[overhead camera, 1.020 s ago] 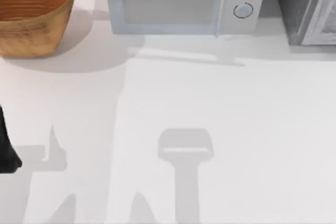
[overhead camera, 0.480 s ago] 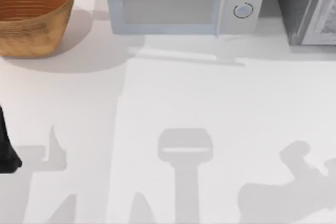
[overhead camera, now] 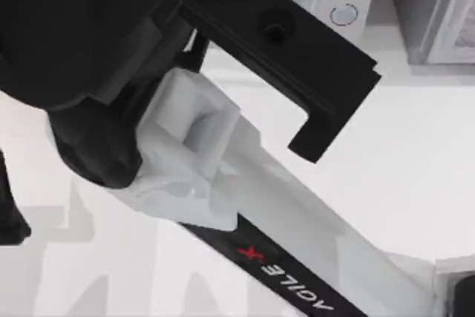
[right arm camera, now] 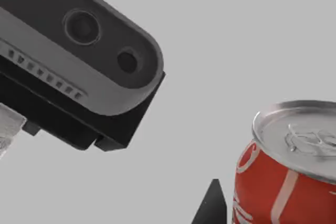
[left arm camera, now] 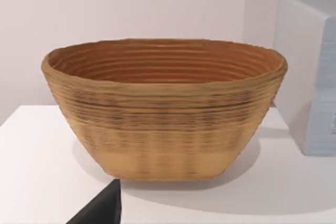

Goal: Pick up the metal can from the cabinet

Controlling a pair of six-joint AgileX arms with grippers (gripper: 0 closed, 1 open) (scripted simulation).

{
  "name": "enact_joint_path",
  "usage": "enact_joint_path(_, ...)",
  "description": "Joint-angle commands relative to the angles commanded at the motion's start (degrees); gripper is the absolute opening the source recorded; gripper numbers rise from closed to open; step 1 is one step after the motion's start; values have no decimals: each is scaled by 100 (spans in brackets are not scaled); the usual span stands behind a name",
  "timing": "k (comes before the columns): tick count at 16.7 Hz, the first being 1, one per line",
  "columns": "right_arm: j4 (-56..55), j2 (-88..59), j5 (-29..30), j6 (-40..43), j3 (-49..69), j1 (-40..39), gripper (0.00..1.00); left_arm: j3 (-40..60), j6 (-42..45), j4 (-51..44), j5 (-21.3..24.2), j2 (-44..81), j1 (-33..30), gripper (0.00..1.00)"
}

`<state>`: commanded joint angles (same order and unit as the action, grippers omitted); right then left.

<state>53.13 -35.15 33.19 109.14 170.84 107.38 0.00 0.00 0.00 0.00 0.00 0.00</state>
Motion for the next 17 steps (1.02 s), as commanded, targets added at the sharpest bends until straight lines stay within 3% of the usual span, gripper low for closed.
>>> enact_joint_path(10,1894,-1084,1463,4551,8543,5065,0,0,0,0,0,0,0,100)
enact_joint_path(17,2610,-1440,2111,6538,12715,7489,0,0,0,0,0,0,0,100)
